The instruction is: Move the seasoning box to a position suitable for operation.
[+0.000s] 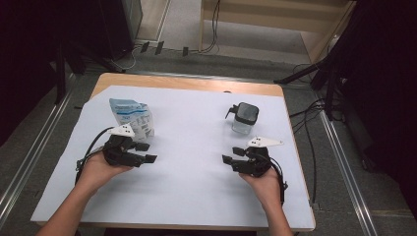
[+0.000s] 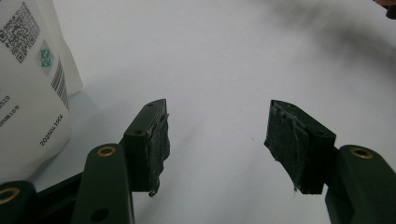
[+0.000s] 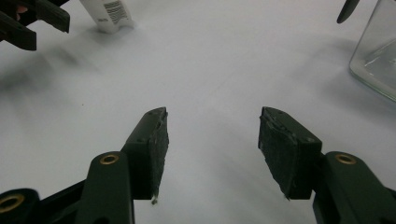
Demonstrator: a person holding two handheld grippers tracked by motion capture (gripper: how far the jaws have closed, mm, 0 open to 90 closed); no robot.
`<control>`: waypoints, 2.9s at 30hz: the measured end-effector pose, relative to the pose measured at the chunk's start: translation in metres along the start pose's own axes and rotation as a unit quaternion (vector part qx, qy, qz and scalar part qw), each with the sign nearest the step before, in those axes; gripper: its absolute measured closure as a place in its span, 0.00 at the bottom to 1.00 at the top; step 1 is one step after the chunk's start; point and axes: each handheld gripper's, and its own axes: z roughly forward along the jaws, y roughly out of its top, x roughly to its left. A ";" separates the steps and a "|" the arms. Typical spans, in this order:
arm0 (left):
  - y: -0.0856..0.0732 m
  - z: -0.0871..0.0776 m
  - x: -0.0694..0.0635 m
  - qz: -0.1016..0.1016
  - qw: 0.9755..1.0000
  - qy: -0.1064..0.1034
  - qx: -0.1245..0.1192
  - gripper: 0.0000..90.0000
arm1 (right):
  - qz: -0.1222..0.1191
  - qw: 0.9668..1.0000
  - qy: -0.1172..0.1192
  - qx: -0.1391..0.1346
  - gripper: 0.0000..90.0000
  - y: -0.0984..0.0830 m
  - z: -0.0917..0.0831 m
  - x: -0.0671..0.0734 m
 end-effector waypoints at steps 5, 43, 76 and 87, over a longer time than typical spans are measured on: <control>0.000 -0.001 -0.001 0.002 1.000 0.000 0.000 0.44 | -0.004 1.000 -0.006 -0.002 0.47 0.000 0.000 0.001; 0.004 0.007 -0.009 0.009 1.000 -0.016 0.001 0.45 | 0.063 0.977 -0.194 -0.055 0.16 0.022 0.015 -0.025; -0.001 0.007 -0.011 0.003 1.000 -0.019 0.007 0.45 | 0.146 0.937 -0.311 -0.064 0.00 0.057 0.067 -0.062; -0.008 0.002 -0.012 -0.002 1.000 -0.011 0.008 0.45 | 0.168 0.929 -0.321 -0.075 0.00 0.053 0.084 -0.073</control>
